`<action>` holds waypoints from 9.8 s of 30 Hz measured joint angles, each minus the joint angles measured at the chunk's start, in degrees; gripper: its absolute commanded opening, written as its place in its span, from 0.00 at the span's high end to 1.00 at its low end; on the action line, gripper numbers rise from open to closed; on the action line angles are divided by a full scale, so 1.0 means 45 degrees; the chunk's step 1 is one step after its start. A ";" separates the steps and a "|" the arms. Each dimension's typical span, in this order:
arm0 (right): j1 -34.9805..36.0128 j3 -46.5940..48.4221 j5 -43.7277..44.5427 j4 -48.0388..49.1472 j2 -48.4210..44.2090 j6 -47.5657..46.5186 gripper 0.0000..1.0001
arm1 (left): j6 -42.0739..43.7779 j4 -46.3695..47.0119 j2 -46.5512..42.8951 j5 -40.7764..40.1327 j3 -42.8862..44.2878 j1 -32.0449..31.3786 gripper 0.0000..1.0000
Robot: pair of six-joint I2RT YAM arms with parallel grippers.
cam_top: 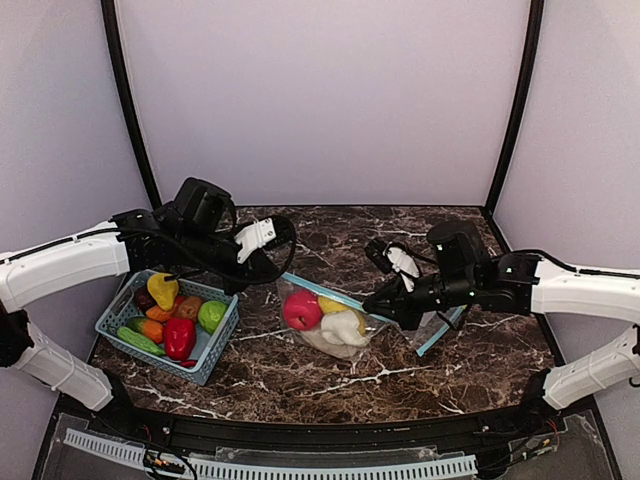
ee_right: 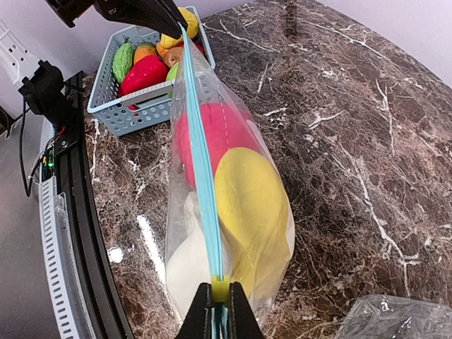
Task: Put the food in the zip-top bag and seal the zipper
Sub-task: Zip the zipper on the zipper food storage bag, then place the zipper food storage bag at the center of the board, then adjust the zipper food storage bag at the center of the board, then pick up the zipper food storage bag from the center of the board, then pass from the right arm to the left, then pass from the left arm to the right
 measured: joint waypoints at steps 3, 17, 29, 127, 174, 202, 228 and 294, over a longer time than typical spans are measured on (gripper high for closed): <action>0.0000 -0.0024 0.0107 -0.0073 -0.0078 0.0039 0.95 | 0.0000 0.0000 0.0044 0.0000 0.0000 0.0136 0.99; -0.0005 -0.0253 0.0529 -0.0345 -0.0515 0.0131 0.95 | -0.0024 0.0000 0.0151 -0.0005 0.0000 0.0729 0.99; -0.0005 -0.0355 0.0787 -0.0510 -0.0787 0.0321 0.95 | -0.0102 0.0000 0.0151 -0.0189 0.0000 0.0976 0.99; -0.8359 -0.2132 0.3521 -0.1171 0.2934 0.6649 0.37 | -1.1676 0.1030 -0.4109 -0.1719 -0.3857 0.2832 0.11; -0.6504 -0.0821 0.0646 0.1025 0.5081 0.3827 0.56 | -1.1686 0.0952 -0.4532 -0.1943 -0.3929 0.2832 0.11; -0.0695 -0.0481 0.2676 -0.1622 0.4318 0.6679 0.56 | -1.2536 0.1472 -0.4624 -0.1219 -0.4347 0.2832 0.13; -0.0238 -0.1311 0.2691 0.0661 0.0787 0.6504 1.00 | -1.4236 0.3662 -0.3648 -0.0748 -0.4386 0.0884 0.16; -0.0170 -0.0107 0.0884 0.2351 -0.1345 0.5605 0.22 | -1.3124 0.8757 -0.1141 0.2613 -0.3162 -0.1535 0.99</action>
